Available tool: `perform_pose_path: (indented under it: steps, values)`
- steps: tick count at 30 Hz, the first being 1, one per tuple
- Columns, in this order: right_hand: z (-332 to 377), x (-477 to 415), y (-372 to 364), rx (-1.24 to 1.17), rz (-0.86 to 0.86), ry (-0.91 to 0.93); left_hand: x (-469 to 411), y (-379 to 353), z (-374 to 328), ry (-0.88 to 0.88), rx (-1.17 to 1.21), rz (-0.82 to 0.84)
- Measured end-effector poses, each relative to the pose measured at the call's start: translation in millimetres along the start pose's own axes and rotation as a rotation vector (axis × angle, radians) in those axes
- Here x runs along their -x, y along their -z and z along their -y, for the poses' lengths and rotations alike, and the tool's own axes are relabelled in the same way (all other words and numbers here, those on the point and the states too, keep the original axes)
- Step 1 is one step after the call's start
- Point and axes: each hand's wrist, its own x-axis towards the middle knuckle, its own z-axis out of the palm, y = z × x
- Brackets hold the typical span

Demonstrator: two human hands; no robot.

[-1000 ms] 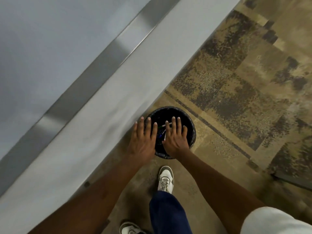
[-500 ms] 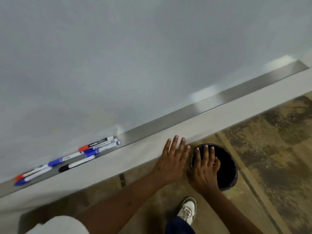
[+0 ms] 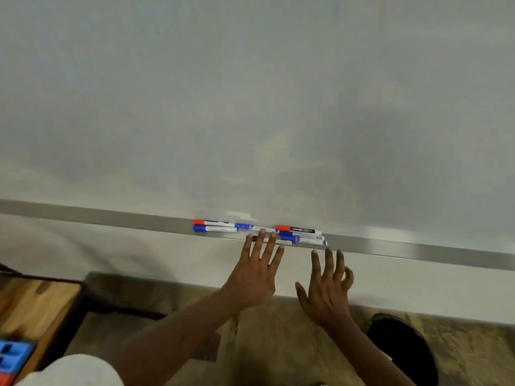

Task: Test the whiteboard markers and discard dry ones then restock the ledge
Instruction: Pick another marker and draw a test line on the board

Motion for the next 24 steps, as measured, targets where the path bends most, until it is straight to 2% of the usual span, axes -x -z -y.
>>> perform_pose_path:
  steps: [6, 11, 21, 24]
  values:
    - [86.1, -29.0, 21.1, 0.019, -0.008, 0.155, 35.7, 6.9, 94.1, 0.176, -0.011, -0.042]
    - [125.3, -55.1, 30.4, 0.060, 0.011, 0.305, 46.1, 1.2, 139.4, 0.289, -0.029, 0.044]
    - [171.6, -109.2, -0.8, 0.142, 0.245, 0.510, 31.6, -41.1, 167.2, 0.420, 0.009, 0.245]
    - [181.9, -120.3, -3.3, 0.200, 0.280, 0.545, 23.2, -51.1, 168.8, 0.446, 0.002, 0.232]
